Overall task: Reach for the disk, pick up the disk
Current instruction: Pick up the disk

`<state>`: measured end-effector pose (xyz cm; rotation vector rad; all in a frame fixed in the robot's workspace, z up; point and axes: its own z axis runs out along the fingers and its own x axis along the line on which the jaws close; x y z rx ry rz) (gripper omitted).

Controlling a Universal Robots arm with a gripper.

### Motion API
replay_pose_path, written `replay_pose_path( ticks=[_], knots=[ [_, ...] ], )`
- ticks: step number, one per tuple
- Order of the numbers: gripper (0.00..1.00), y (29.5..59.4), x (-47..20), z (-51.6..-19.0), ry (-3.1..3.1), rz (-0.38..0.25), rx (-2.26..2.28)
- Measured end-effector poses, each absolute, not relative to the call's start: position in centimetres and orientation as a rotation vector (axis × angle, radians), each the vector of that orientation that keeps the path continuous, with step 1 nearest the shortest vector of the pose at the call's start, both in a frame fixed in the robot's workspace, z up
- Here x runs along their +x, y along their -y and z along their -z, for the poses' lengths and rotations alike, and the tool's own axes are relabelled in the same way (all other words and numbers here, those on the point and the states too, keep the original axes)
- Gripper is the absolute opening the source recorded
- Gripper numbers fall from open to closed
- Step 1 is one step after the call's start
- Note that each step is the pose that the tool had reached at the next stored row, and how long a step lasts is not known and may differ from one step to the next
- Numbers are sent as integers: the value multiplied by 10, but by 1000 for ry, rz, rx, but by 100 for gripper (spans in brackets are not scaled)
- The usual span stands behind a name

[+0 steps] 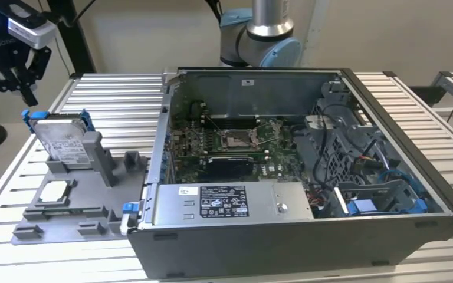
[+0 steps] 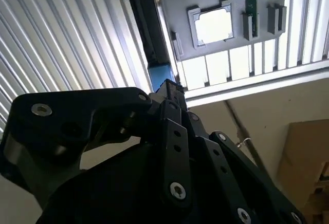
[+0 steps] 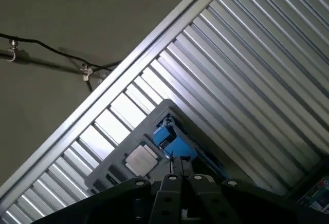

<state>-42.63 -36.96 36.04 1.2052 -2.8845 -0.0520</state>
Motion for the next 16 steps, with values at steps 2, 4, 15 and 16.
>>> replay_pose_path(
  ticks=[2, 4, 15, 16],
  knots=[
    [0, 370, -426, -360, 2862, 52, 1256],
    [0, 370, -426, -360, 2838, 51, 1308],
    [0, 370, -426, -360, 2691, 48, 1583],
    [0, 370, -426, -360, 2675, 48, 1608]
  ],
)
